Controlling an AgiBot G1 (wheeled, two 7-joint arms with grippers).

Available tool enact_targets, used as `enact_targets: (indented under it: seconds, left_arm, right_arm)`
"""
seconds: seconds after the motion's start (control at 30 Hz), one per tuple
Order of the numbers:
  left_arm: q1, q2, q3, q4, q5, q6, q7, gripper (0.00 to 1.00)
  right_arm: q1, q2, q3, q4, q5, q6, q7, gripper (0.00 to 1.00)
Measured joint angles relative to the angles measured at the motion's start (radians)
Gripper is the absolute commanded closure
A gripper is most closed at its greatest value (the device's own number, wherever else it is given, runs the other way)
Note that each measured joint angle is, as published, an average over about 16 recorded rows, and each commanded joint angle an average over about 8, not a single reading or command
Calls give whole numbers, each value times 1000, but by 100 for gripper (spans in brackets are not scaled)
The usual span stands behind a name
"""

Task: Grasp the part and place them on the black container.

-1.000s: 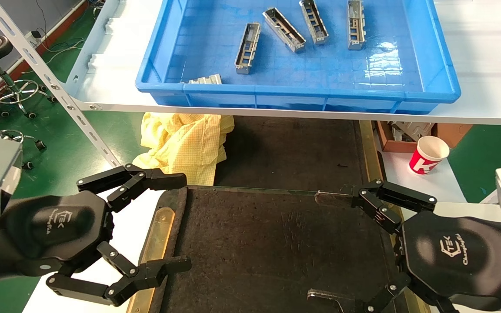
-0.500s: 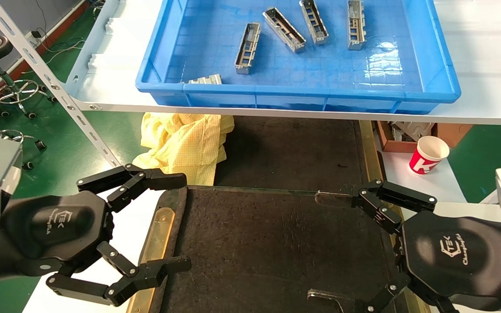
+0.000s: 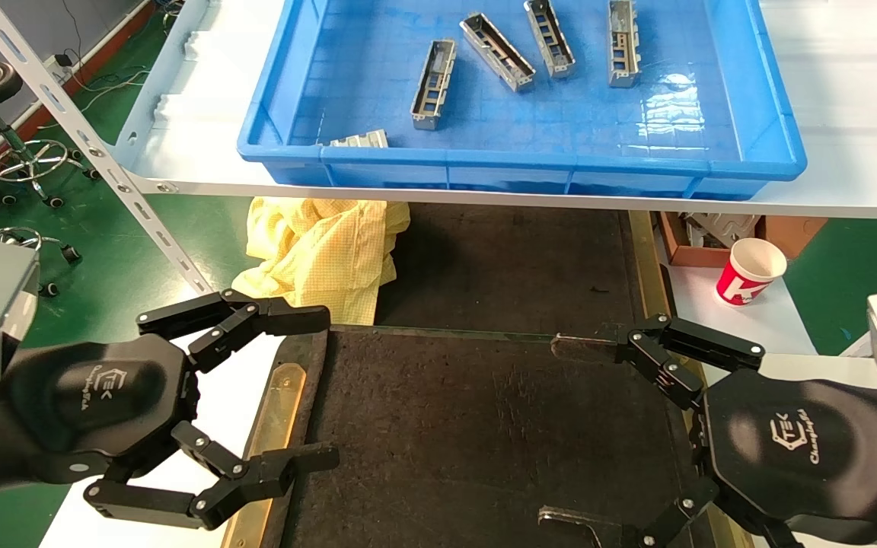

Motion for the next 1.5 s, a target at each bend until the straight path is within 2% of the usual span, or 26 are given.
enact_targets:
  seconds: [1.5]
  left_arm:
    - [0,0,0,0,0,0,0,100]
  right_arm:
    - [0,0,0,0,0,0,0,0]
